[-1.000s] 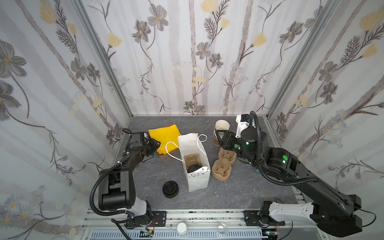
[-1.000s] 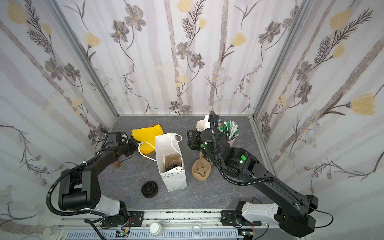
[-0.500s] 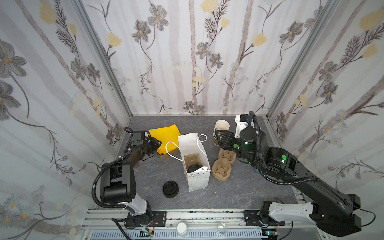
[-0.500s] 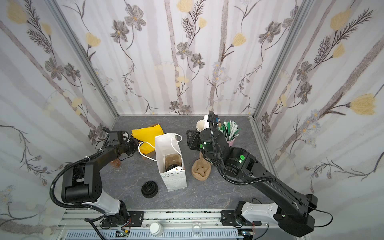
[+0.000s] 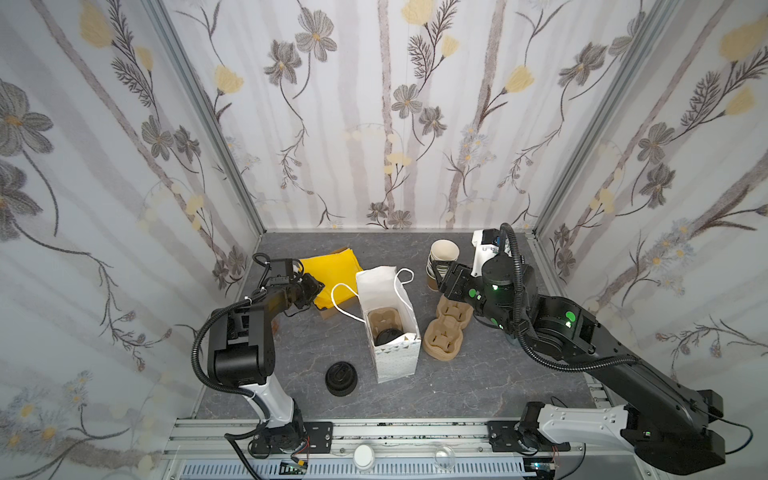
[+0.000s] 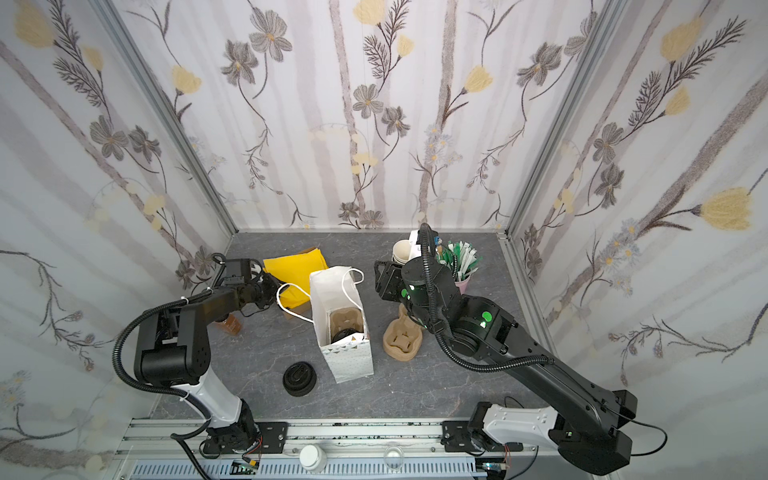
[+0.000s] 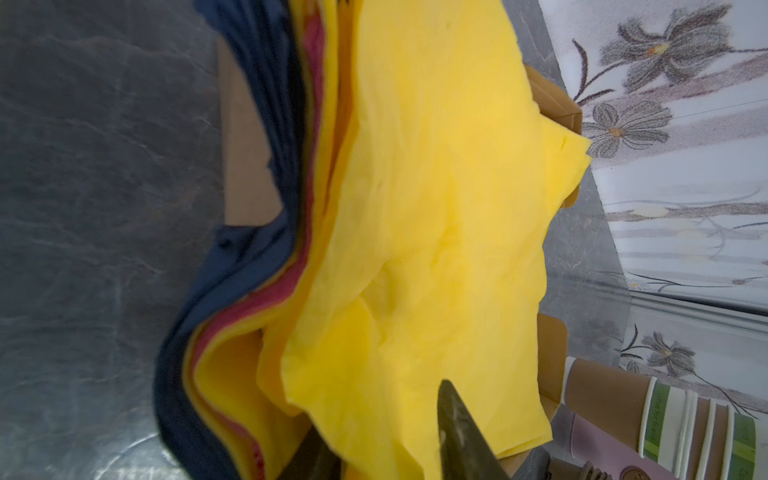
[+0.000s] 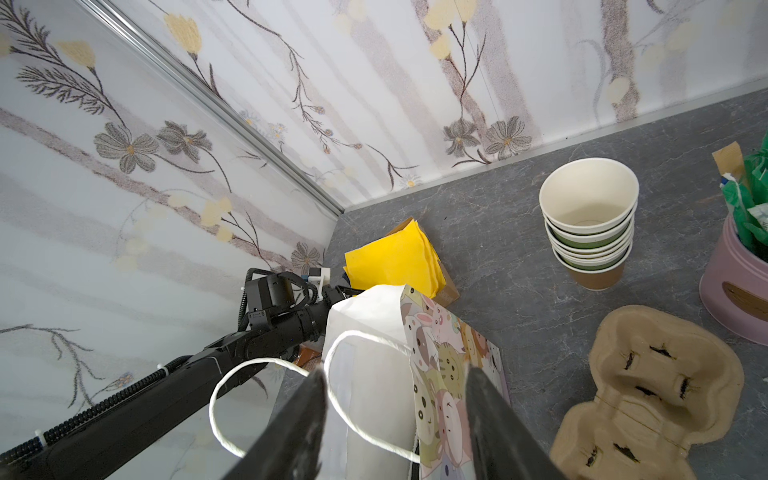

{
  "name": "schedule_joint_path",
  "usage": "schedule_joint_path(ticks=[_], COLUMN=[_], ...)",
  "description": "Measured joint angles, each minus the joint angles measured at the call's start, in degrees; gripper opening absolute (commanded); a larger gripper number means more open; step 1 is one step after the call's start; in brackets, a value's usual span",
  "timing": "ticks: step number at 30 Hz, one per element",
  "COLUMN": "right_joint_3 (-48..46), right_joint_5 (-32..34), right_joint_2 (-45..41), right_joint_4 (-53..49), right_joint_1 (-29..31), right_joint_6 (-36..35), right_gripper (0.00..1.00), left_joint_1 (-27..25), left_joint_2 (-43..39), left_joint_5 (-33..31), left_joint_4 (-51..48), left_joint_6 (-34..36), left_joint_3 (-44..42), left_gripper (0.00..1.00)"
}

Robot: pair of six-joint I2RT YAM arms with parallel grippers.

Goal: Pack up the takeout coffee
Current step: 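Pinch the top yellow napkin with the left gripper and lift it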

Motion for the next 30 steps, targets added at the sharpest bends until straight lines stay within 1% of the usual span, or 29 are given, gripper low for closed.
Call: schedule_joint_path(ticks=[3,8,14,19,26,30], right_joint_3=[-0.1,-0.1,-0.2,-0.2,2.0,5.2], right_joint_5=[0.0,0.0,0.1,0.3,0.7,0.7], right_joint_2=[-0.1,-0.3,-0.3,-0.5,-0.3,0.9], right_joint_4=[0.0,0.0,0.0,0.0,-0.3,-0.4], right_joint_1=[0.0,0.0,0.0,0.0,-0.4,-0.8], right_joint_6=[0.2,0.2,0.2,0.2,-1.9,-5.2], right_gripper=[0.55,0.55,0.55,0.55,0.56,0.56], left_joint_1=[0.0,0.0,0.0,0.0,0.0,0.2], left_joint_2=[0.3,-0.6,-2.8,-6.2,-15.0,-21.9], left_joint_5=[0.1,0.1,0.2,-0.1,-1.9,-2.3], left_joint_4=[0.0,0.0,0.0,-0.1,1.9,8.3], left_joint_6=[-0.2,-0.3,-1.1,-1.3,-1.3,-2.8], left_joint_3=[0.6,0.9,0.9,1.3,2.8,1.0], left_gripper=[0.15,0.01,0.00,0.00,0.00,0.00])
